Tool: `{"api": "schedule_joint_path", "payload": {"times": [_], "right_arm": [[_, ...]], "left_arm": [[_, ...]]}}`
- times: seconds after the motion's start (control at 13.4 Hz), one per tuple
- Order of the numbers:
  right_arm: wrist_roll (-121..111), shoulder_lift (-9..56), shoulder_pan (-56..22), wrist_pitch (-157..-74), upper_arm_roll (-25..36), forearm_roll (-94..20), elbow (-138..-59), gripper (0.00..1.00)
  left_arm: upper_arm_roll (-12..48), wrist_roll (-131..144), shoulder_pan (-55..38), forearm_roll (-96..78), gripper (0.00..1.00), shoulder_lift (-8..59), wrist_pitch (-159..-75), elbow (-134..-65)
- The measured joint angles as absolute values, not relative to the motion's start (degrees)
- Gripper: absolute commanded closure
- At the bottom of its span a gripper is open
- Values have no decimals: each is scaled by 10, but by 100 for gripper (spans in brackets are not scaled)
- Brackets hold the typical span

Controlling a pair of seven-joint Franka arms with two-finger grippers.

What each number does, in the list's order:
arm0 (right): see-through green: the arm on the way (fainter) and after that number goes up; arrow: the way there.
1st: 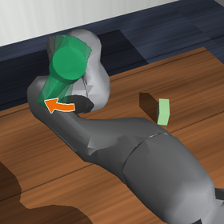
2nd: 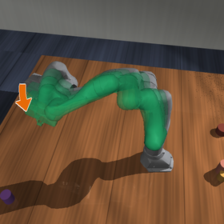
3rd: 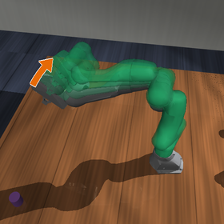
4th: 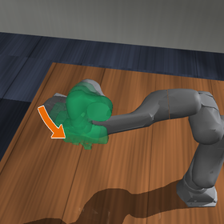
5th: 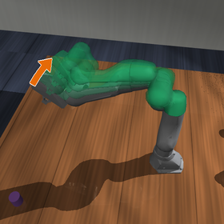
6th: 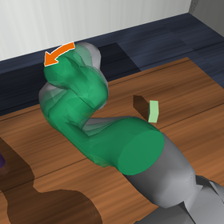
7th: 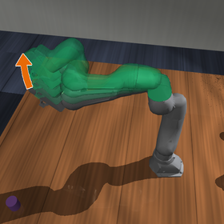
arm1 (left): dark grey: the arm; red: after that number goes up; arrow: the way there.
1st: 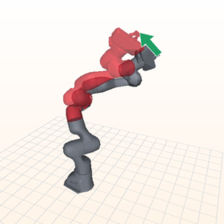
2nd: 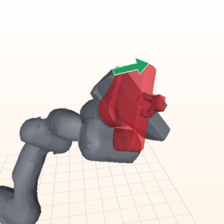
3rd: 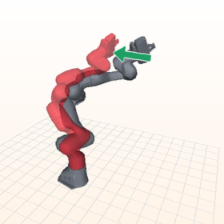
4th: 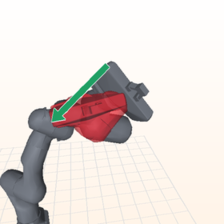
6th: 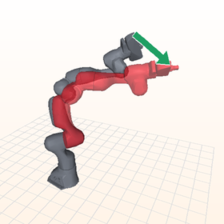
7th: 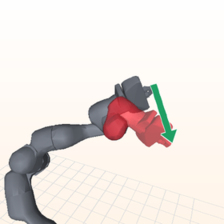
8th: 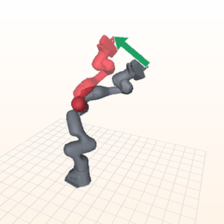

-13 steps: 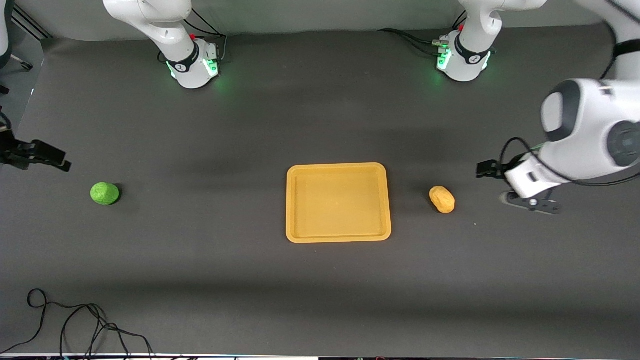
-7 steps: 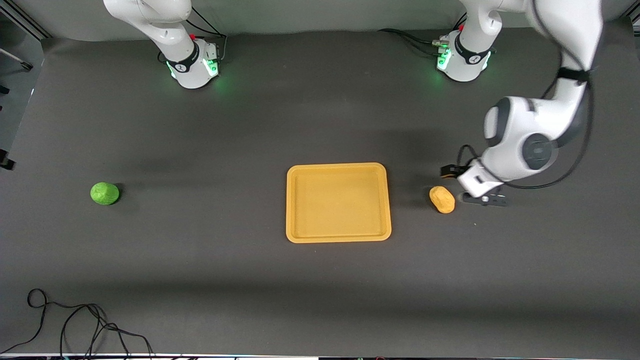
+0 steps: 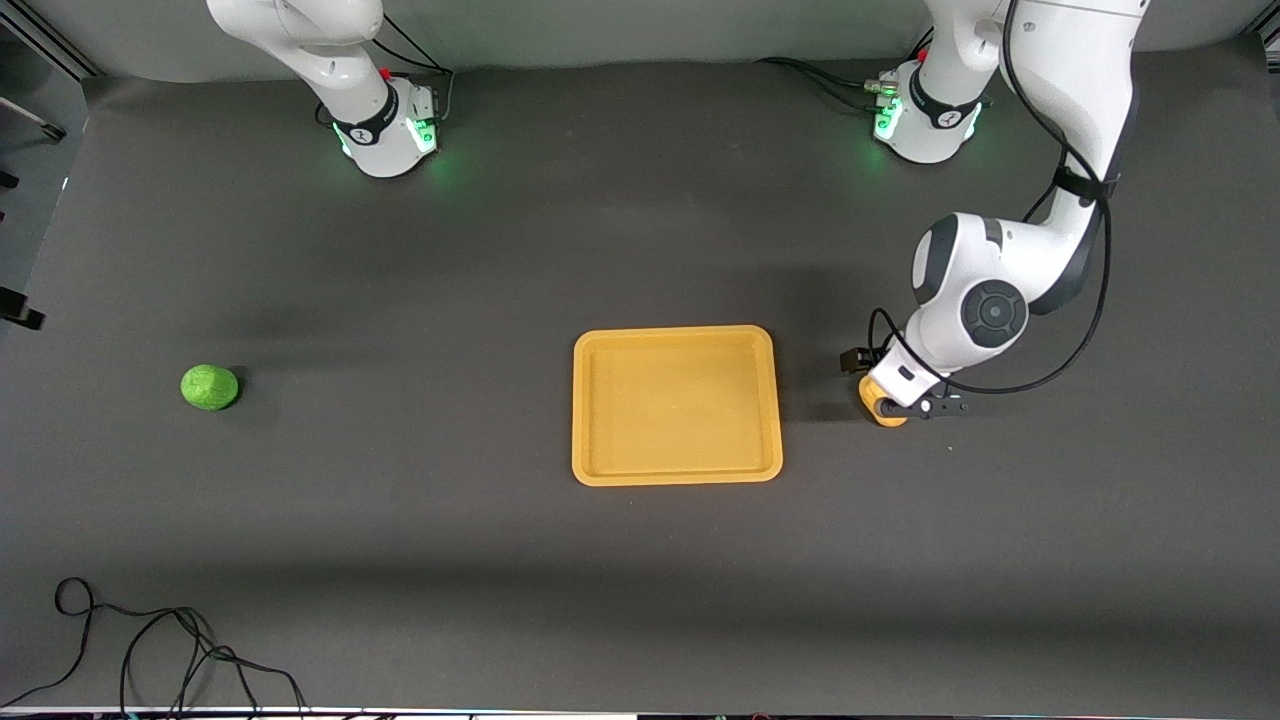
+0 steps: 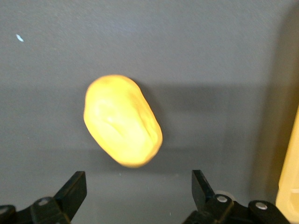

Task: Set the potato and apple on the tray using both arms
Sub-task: 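Reach the left gripper to the potato while the right gripper reaches the apple, then grasp the potato with the left gripper while the right gripper grasps the apple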

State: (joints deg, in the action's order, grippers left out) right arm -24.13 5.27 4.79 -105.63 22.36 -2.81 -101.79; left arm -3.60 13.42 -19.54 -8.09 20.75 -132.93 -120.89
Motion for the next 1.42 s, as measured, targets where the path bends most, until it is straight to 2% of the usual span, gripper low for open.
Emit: {"api": "schedule_joint_path", "payload": {"times": [0.22, 0.3, 0.37, 0.52, 0.67, 0.82, 1.04, 1.27, 1.34, 1.42], "right_arm": [[-241, 53, 47, -1155, 222, -40, -1101, 0], [-241, 55, 45, -1197, 222, -46, -1135, 0], [-241, 57, 44, -1238, 222, -50, -1168, 0], [-247, 72, 42, -1304, 221, -71, -1220, 0], [-295, 105, 41, -1342, 221, -128, -1238, 0], [-343, 151, 42, -1381, 221, -173, -1238, 0], [-361, 205, 44, -1425, 222, -192, -1237, 0], [-362, 237, 44, -1450, 222, -193, -1236, 0], [-363, 243, 44, -1454, 222, -193, -1236, 2], [-363, 248, 44, -1458, 222, -193, -1236, 12]], "left_arm": [[-37, 154, -195, -81, 4, 250, -1342, -1190], [-37, 158, -194, -81, 22, 263, -1359, -1187], [-37, 161, -192, -81, 51, 272, -1373, -1183], [-38, 163, -187, -81, 61, 282, -1378, -1175], [-38, 163, -185, -81, 89, 281, -1377, -1164], [-36, 172, -186, -82, 90, 275, -1355, -1144], [-26, 195, -210, -82, 90, 252, -1272, -1087], [-5, 253, -278, -83, 88, 242, -1263, -1043], [6, 262, -292, -83, 88, 245, -1265, -1037], [17, 267, -300, -83, 88, 253, -1274, -1033]]}}
